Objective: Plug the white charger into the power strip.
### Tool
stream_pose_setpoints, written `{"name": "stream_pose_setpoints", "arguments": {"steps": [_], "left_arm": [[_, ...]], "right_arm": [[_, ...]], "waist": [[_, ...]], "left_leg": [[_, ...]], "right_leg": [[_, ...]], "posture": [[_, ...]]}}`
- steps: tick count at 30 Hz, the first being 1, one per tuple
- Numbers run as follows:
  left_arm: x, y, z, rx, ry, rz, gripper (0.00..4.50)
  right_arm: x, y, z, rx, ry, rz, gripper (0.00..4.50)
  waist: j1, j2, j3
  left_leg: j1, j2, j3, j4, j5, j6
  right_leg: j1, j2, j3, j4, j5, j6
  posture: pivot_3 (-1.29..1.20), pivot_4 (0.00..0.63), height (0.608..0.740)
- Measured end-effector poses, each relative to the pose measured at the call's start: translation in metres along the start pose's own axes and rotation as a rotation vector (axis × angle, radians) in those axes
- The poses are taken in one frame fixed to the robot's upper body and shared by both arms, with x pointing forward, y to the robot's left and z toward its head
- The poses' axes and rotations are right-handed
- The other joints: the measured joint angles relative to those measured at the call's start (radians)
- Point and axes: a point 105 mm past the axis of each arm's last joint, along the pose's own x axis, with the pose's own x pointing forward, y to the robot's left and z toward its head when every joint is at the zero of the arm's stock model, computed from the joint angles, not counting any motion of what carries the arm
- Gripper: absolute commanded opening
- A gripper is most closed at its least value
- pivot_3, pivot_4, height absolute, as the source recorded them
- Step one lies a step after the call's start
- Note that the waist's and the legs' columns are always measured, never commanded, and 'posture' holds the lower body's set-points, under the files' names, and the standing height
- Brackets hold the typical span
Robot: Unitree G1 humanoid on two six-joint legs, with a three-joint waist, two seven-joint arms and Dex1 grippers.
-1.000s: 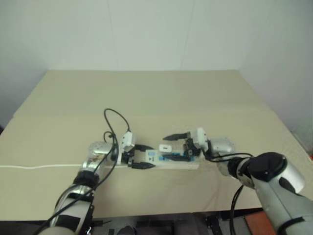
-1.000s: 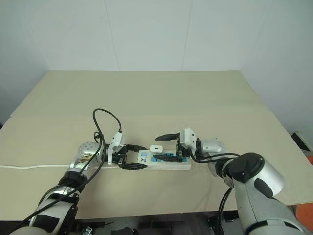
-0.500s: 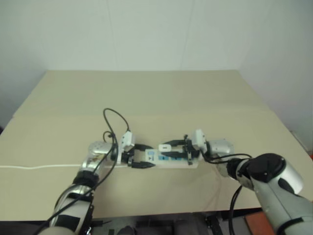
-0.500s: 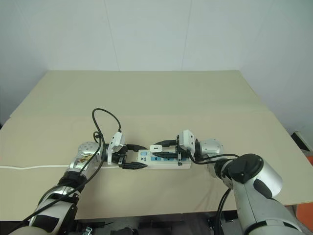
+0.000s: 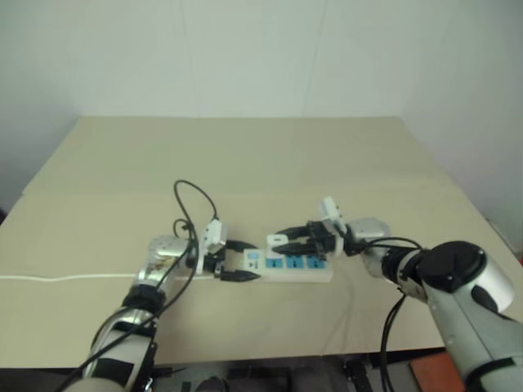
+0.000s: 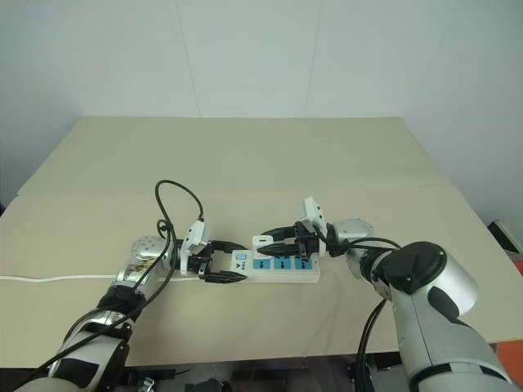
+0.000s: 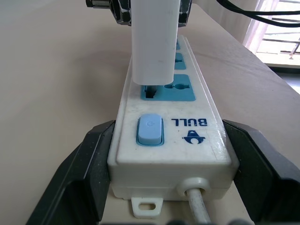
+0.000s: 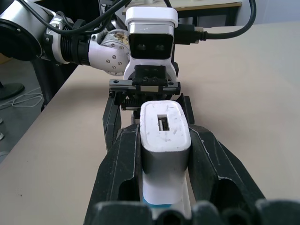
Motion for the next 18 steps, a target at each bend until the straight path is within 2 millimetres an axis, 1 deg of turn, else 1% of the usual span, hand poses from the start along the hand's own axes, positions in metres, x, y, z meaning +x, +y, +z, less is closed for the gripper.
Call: {"name": "stream_pose_setpoints", "arguments": {"steps": [18], "left_arm": [[-0.0013, 0.0007, -0.0004, 0.0, 0.004, 0.007, 3.26]], "right_arm": [[0.0036, 0.0013, -0.0101, -0.008, 0.028, -0.033, 1.13]], "waist": [[-0.002, 0.0, 0.0]], "left_leg": [[0.002, 0.0, 0.0, 0.0, 0.0, 0.0]], "right_leg": [[0.001, 0.0, 0.0, 0.001, 0.0, 0.0]], "posture": [[0.0, 0.15, 0.74]]}}
